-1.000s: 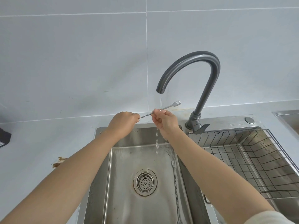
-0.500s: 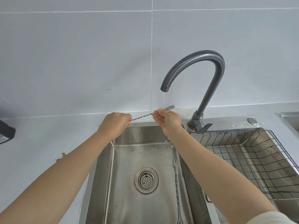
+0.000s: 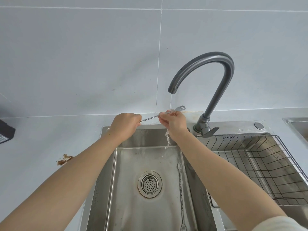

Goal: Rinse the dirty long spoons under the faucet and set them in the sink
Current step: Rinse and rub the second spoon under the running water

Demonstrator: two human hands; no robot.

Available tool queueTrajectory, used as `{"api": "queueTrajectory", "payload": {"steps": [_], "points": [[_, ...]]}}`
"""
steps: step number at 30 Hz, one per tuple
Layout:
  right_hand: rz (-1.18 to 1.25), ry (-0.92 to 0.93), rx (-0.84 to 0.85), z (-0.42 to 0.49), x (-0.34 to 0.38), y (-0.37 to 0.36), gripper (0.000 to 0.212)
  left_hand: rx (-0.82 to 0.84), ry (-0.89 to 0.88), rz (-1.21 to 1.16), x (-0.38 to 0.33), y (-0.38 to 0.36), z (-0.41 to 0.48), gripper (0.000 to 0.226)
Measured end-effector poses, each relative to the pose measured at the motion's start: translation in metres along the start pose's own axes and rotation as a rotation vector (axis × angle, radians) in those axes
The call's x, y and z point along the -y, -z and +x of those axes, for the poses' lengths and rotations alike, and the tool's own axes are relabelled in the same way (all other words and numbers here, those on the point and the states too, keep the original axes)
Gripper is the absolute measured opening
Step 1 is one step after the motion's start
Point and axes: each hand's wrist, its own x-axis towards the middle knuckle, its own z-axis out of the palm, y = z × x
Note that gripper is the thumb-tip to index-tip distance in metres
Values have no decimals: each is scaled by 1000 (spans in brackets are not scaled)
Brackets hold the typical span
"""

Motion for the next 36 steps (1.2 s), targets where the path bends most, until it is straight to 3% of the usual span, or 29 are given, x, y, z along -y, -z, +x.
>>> {"api": "queueTrajectory", "payload": {"steps": [3, 7, 12, 17, 21, 26, 31, 36], "points": [[21, -30, -19, 0, 3, 3, 23, 2, -11, 5, -1, -1, 1, 21], [103, -98, -35, 3, 4, 6, 41, -4, 0, -11, 3, -2, -3, 19], [46, -68, -4, 2, 0, 6, 14, 8, 27, -10, 15, -2, -9, 19], [34, -46, -10, 0, 1, 4, 16, 14, 31, -14, 26, -2, -15, 18], [26, -72, -1, 0, 3, 0, 36, 31, 50, 42, 33, -1, -16, 17], [-47, -3, 37, 2, 9, 5, 16, -9, 77, 22, 37, -2, -17, 17], [-161, 79, 21, 4, 13, 11, 18, -59, 58, -4, 34, -1, -12, 19], [-492, 194, 56, 8, 20, 16, 12, -61, 44, 12, 24, 0, -4, 20]]}}
